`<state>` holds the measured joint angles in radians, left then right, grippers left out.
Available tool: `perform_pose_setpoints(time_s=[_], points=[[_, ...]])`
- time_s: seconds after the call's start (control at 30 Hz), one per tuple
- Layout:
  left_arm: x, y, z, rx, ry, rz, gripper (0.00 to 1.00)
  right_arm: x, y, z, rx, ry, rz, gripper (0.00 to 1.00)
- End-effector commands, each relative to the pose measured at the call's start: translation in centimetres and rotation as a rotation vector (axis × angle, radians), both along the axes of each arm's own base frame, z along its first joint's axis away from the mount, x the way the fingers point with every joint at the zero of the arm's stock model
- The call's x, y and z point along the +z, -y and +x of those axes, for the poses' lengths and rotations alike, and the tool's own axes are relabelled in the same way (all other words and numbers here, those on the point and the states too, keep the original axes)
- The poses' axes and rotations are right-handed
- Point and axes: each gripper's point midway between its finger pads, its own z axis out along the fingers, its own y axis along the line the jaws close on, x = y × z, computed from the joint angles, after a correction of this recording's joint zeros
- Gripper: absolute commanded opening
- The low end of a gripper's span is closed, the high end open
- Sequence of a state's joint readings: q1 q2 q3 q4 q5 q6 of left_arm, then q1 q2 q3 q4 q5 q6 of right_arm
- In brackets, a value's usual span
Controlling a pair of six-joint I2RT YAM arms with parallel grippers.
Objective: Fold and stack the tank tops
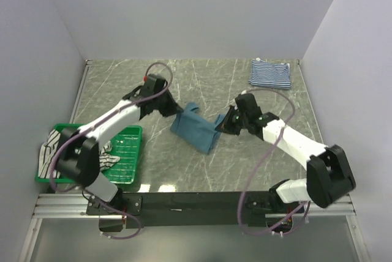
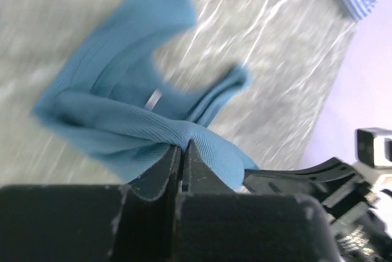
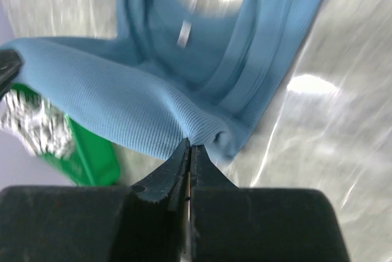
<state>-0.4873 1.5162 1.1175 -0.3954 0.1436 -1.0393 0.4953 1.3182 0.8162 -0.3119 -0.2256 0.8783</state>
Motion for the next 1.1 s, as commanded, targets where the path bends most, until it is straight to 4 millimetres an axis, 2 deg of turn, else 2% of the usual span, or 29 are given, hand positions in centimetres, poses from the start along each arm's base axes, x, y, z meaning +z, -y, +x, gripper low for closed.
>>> perform_pose_setpoints(time_s=[0.0, 0.03, 0.07, 0.1, 0.13, 0.17, 0.2, 0.23, 0.27, 0.3, 0.33, 0.4, 0.43, 0.47, 0.53, 0.57, 0.6, 0.67, 0.7, 0.87, 0.9, 0.97, 1.03, 1.07], points=[[2.8, 1.7, 5.6, -0.041, 0.124, -0.064, 0.00, 1.1, 0.7, 4.4, 0.017, 0.072, 0.017, 0.00], [2.1, 2.4, 7.8, -0.042, 0.124, -0.064, 0.00, 1.0, 2.0, 5.9, -0.020, 0.072, 0.021, 0.00], [1.7, 3.0, 8.7, -0.059, 0.119, -0.078, 0.01, -0.1, 2.4, 6.7, -0.029, 0.048, 0.016, 0.00], [1.3, 3.4, 9.8, -0.077, 0.125, -0.087, 0.01, 0.0, 2.8, 8.0, -0.036, 0.065, 0.010, 0.05], [0.0, 4.2, 11.9, -0.085, 0.123, -0.089, 0.04, -0.6, 3.5, 8.7, -0.053, 0.047, -0.004, 0.06], [-0.5, 4.5, 12.8, -0.088, 0.130, -0.099, 0.07, -2.1, 4.3, 9.6, -0.072, 0.014, -0.013, 0.07], [-0.1, 5.0, 14.0, -0.105, 0.152, -0.131, 0.13, -2.2, 4.3, 10.3, -0.067, 0.019, -0.004, 0.15], [-2.1, 5.3, 15.1, -0.115, 0.137, -0.136, 0.26, -2.7, 4.5, 10.7, -0.069, 0.006, -0.015, 0.19], [-2.3, 5.3, 15.8, -0.120, 0.137, -0.147, 0.29, -3.6, 5.0, 11.2, -0.082, -0.013, -0.033, 0.25], [-2.4, 5.3, 16.3, -0.131, 0.138, -0.160, 0.32, -3.7, 5.3, 11.4, -0.093, -0.011, -0.041, 0.41], [-2.2, 5.0, 17.2, -0.129, 0.154, -0.173, 0.41, -3.6, 5.6, 11.7, -0.104, 0.004, -0.043, 0.48], [-1.4, 3.9, 18.2, -0.107, 0.181, -0.158, 0.48, -3.0, 6.6, 11.9, -0.124, 0.023, -0.063, 0.58], [-0.1, 3.4, 18.4, -0.100, 0.211, -0.151, 0.53, -2.9, 7.3, 11.9, -0.143, 0.026, -0.092, 0.59], [0.4, 2.9, 18.4, -0.091, 0.226, -0.138, 0.54, -1.9, 7.6, 11.9, -0.151, 0.054, -0.101, 0.60], [1.1, 0.9, 18.7, -0.033, 0.247, -0.043, 0.55, -1.8, 8.1, 11.1, -0.173, 0.069, -0.117, 0.61], [0.9, 0.3, 18.6, -0.016, 0.245, -0.001, 0.55, -0.9, 8.1, 10.7, -0.180, 0.101, -0.106, 0.62], [0.1, -0.4, 18.1, -0.004, 0.212, 0.032, 0.54, -2.1, 7.8, 9.4, -0.180, 0.071, -0.102, 0.63], [-1.2, -1.3, 17.5, 0.028, 0.184, 0.102, 0.50, -2.1, 6.9, 8.6, -0.171, 0.091, -0.080, 0.64], [-2.2, -1.1, 16.7, 0.004, 0.170, 0.138, 0.49, -2.9, 6.0, 7.7, -0.158, 0.073, -0.075, 0.65], [-4.1, -0.3, 14.6, -0.038, 0.169, 0.245, 0.43, -3.6, 3.8, 7.8, -0.125, 0.104, -0.113, 0.75], [-4.3, -0.3, 14.2, -0.052, 0.170, 0.267, 0.42, -3.5, 3.8, 8.3, -0.135, 0.117, -0.134, 0.77], [-5.2, 0.5, 13.1, -0.099, 0.155, 0.293, 0.41, -4.5, 3.5, 8.6, -0.130, 0.095, -0.156, 0.77], [-6.4, 0.1, 12.9, -0.095, 0.145, 0.393, 0.38, -4.6, 3.4, 9.2, -0.140, 0.090, -0.161, 0.77], [-7.0, 0.1, 12.4, -0.113, 0.134, 0.423, 0.36, -5.3, 3.4, 9.3, -0.141, 0.072, -0.172, 0.76]])
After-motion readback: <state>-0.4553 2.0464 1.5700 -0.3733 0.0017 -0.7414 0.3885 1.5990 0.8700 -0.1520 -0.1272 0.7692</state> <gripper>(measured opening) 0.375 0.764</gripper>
